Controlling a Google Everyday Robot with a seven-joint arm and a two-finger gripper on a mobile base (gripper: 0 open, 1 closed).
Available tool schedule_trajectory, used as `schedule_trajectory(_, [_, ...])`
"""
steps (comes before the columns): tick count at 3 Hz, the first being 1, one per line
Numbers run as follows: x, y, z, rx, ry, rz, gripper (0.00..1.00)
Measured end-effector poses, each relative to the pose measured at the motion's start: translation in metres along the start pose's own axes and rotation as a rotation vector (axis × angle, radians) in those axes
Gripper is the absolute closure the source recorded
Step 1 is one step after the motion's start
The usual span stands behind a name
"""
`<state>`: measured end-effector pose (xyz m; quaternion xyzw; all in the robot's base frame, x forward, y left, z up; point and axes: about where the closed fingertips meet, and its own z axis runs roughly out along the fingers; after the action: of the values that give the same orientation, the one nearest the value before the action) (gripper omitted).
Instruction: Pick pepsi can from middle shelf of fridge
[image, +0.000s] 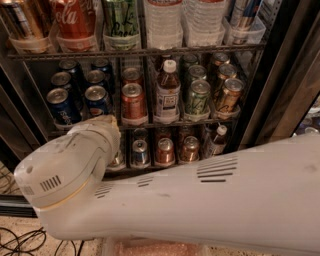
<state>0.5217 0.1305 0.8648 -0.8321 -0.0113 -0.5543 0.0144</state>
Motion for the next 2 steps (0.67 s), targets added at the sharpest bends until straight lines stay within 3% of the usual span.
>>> schedule_trajectory(1, [0.0097, 0.016, -0.0018, -0.06, 0.035, 0.009, 1.0])
schedule_trajectory(2, [0.0097, 0.016, -0.0018, -0.06, 0.035, 0.009, 1.0])
